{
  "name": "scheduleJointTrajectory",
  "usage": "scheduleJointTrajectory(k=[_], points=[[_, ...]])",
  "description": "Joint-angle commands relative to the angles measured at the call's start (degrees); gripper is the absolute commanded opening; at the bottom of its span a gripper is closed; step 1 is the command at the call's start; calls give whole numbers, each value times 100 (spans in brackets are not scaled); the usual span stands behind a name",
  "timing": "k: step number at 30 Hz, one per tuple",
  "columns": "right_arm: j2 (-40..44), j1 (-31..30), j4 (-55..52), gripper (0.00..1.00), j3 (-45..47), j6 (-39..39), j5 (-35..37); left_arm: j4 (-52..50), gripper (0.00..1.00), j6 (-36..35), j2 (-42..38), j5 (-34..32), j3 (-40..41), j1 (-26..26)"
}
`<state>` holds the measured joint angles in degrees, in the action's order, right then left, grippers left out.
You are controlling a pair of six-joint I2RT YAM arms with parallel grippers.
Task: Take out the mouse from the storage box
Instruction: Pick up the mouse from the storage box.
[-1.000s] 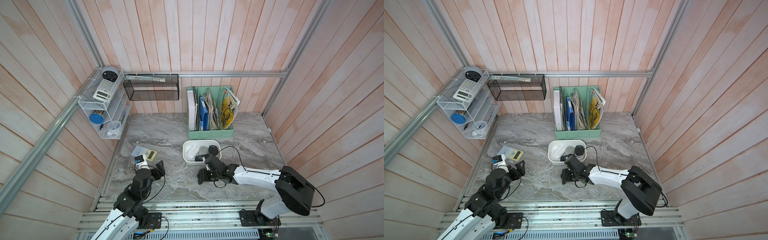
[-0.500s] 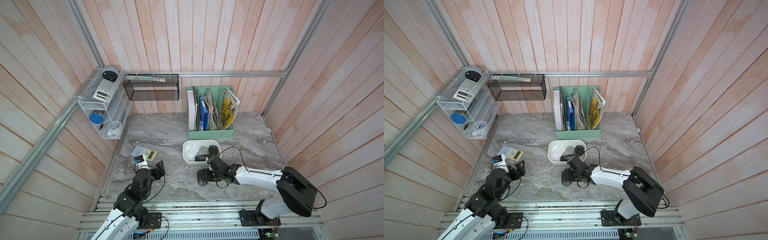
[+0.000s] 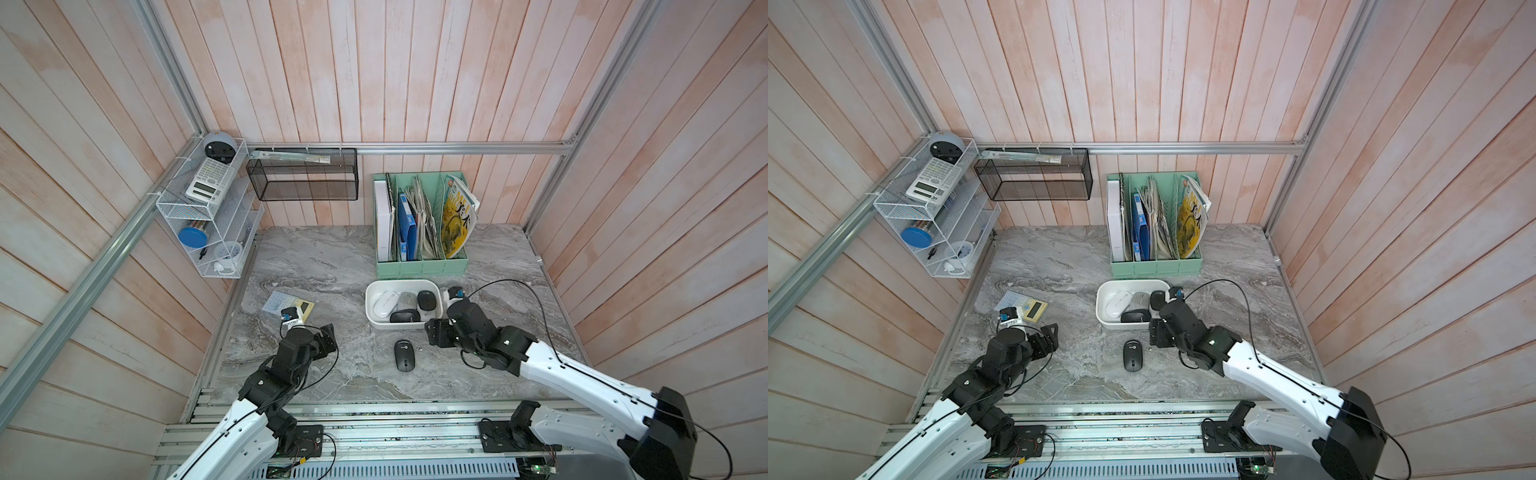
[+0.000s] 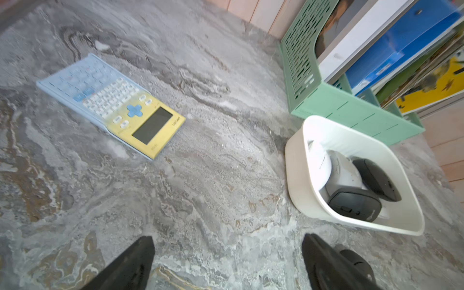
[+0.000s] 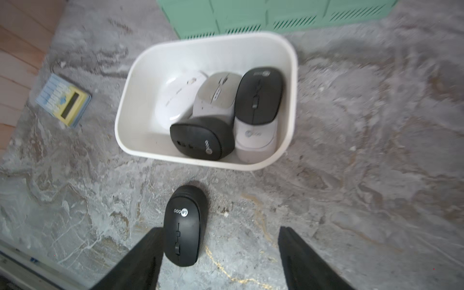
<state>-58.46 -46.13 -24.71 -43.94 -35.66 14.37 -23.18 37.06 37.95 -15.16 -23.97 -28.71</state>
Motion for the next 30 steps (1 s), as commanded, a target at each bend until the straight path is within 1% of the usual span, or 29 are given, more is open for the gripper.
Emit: scheduleJointTrajectory(k=[1,3,6,9,12,15,18,21,27,30], points=[[452,562,-407,81,295,567,472,61,98,352,565,424,-459,-146],[602,1063,-385,81,428,627,160,8,98,444,989,281,-776,-438],[699,1607,-186,80,703,656,-232,-212,98,528,1803,-87,-1472,-1103],[738,1842,127,79,1034,639,-386,-435,98,518,2738,-271,-2323,-1667],[814,1916,448,79,1377,631,-389,-780,98,396,3717,-330,-3220,-2033],[983,1990,607,80,1638,639,-383,-1146,98,273,4584,-319,-4084,-2262],[1209,2076,649,81,1789,580,-377,-1421,98,184,5276,-194,-4814,-2373],[1457,2096,723,81,1912,543,-312,-1709,98,175,5919,-344,-5483,-2476],[1851,2124,704,82,2057,503,-243,-2223,98,-26,7086,-312,-6766,-2555],[1934,2132,704,82,2089,499,-246,-2510,96,-120,7607,-321,-7366,-2569]])
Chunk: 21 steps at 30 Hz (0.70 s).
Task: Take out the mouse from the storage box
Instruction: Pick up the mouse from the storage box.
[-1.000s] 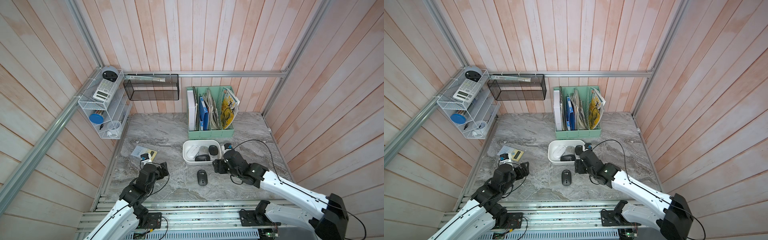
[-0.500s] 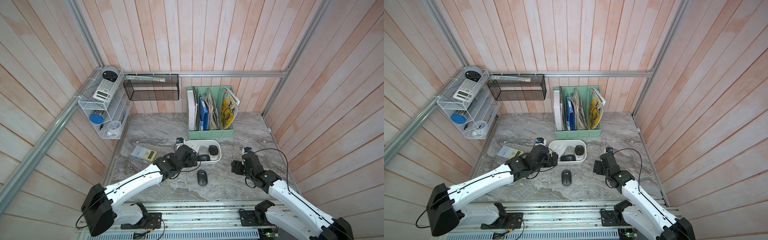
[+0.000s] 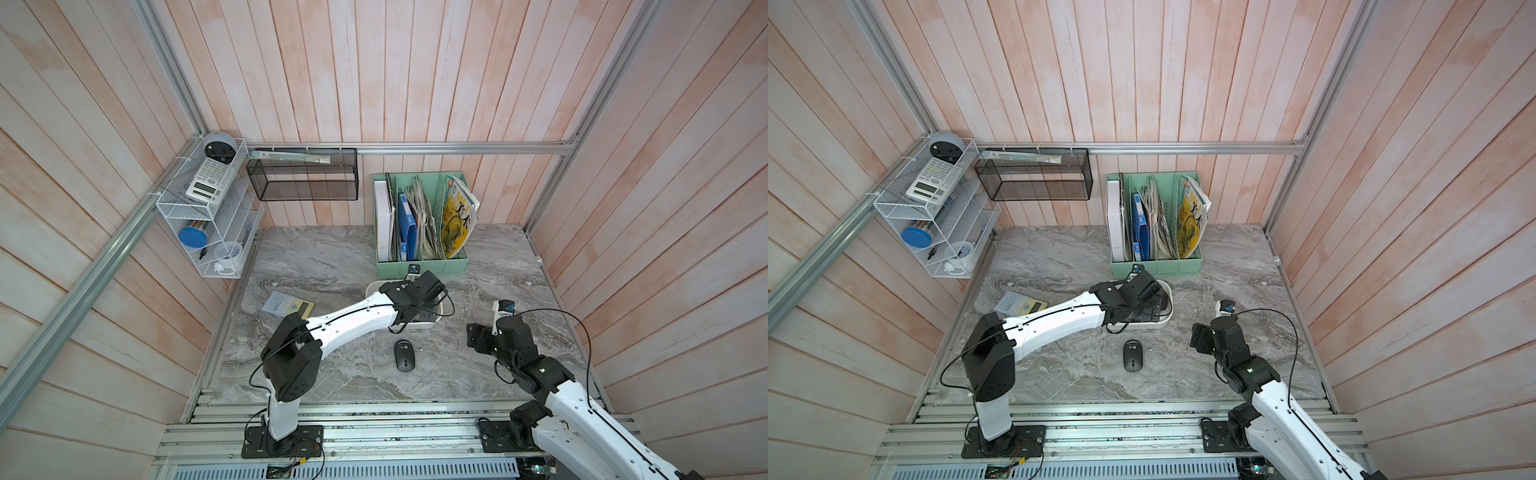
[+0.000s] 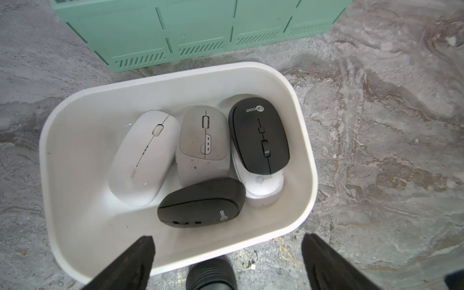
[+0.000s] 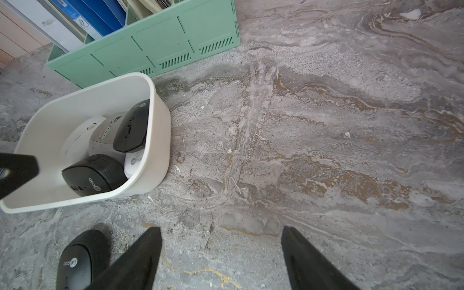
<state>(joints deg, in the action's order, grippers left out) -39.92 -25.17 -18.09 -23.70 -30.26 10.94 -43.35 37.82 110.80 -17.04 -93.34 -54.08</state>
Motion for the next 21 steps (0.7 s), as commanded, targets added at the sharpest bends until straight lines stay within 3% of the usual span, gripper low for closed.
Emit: scheduleJointTrajectory(k=[1,7,21], points=[[90,30,35,82,60,-41,85,-560,95,-224,457,-133,-580,-42],[81,50,10,82,44,-57,49,-865,88,-290,1165,-77,-1397,-50],[129,88,-34,83,42,-92,47,-1290,83,-336,2204,-143,-2646,-50]])
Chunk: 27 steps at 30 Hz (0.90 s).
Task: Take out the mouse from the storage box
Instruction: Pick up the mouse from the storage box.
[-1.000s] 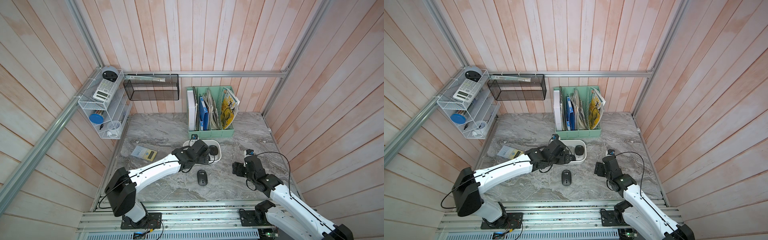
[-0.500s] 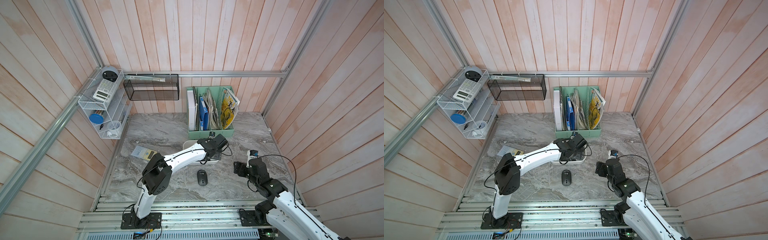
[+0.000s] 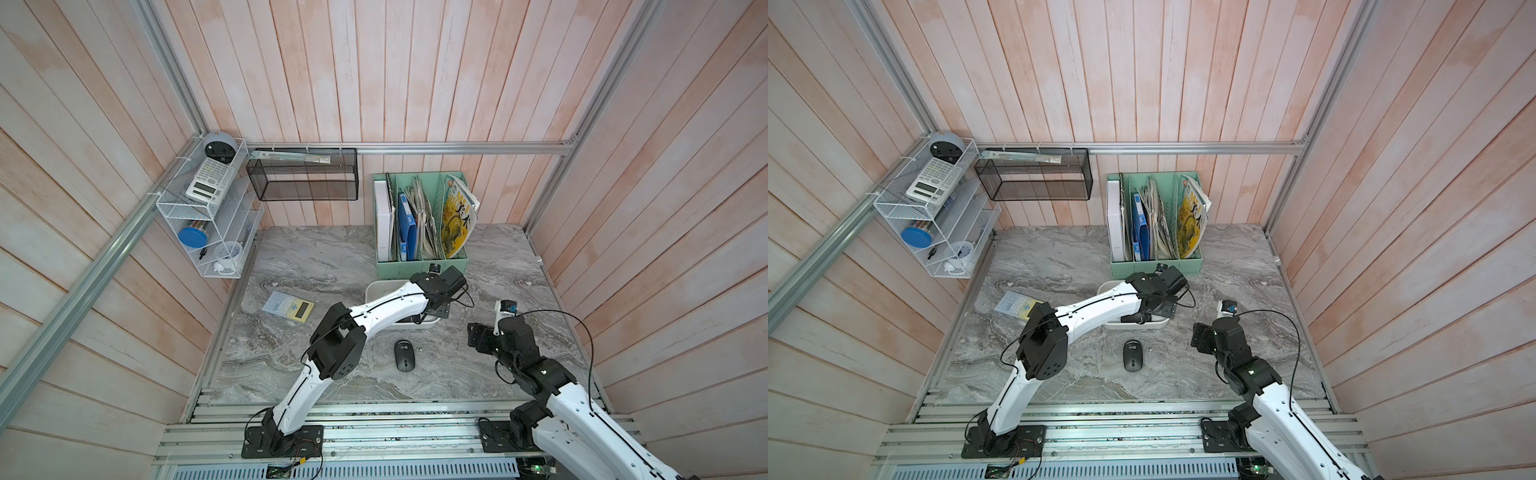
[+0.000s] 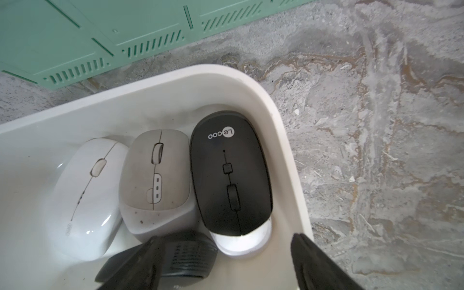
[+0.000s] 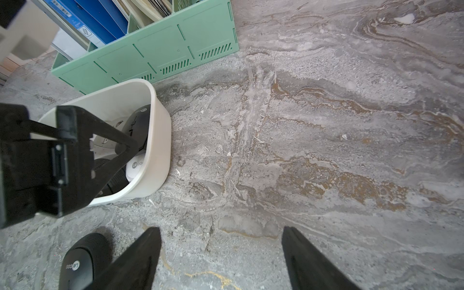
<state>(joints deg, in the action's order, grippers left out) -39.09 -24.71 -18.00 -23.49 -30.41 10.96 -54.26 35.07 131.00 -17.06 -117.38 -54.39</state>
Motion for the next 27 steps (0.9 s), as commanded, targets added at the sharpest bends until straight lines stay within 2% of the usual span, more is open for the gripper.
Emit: scheduleJointTrajectory(k=[1,19,27], points=[[35,43,-45,83,21,-78,45,-229,83,-58,236,-157,-304,-19],[-29,61,-19,83,24,-96,28,-252,75,-48,877,-97,-961,174],[-64,54,9,84,19,-96,29,-254,75,-35,1135,27,-1219,284]])
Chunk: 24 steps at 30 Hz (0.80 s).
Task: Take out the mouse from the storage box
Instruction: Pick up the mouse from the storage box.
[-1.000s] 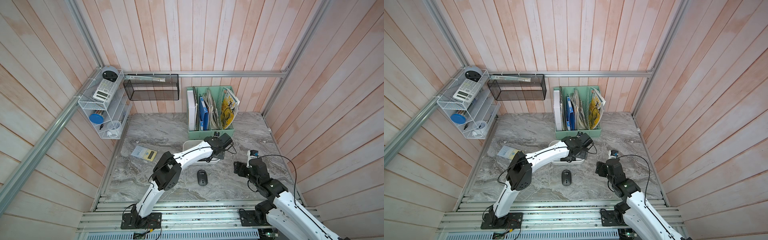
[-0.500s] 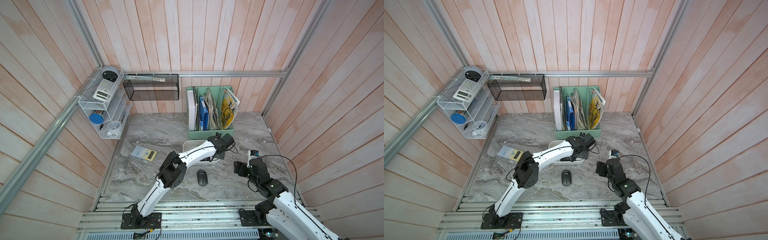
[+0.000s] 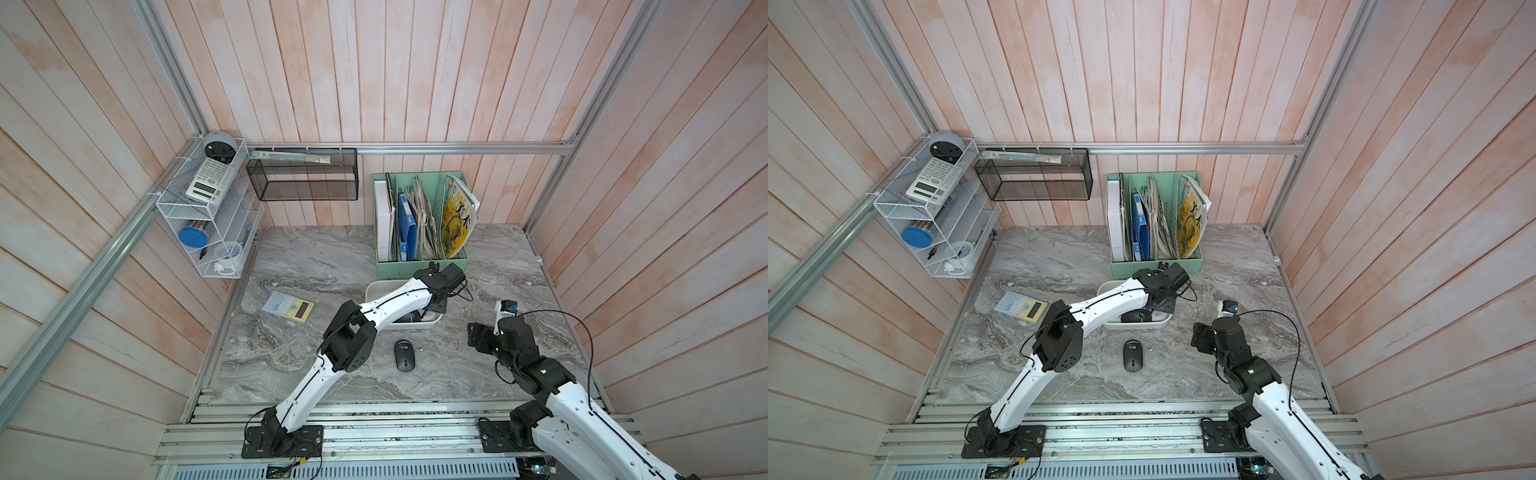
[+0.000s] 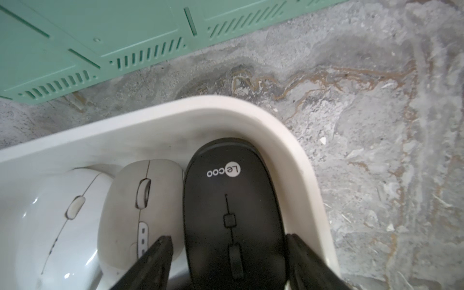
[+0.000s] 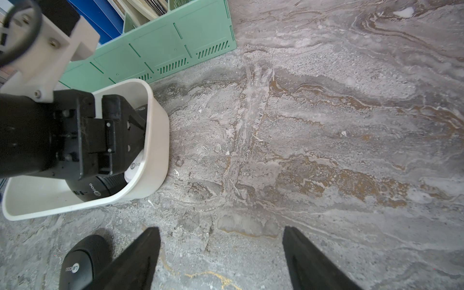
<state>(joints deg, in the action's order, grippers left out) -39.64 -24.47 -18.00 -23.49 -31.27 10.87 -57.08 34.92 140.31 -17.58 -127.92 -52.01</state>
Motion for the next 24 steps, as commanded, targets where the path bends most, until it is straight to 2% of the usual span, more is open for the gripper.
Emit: scheduleJointTrajectory(k=[1,8,14,24], points=[[-17,33,7,84,19,-13,37,22,75,-20,234,96,-172,49],[-48,30,36,84,25,-11,47,32,75,-1,435,251,-283,119],[-80,31,59,84,22,-11,77,91,67,15,477,289,-309,154],[-132,30,102,84,22,-20,94,106,68,40,619,518,-310,225]])
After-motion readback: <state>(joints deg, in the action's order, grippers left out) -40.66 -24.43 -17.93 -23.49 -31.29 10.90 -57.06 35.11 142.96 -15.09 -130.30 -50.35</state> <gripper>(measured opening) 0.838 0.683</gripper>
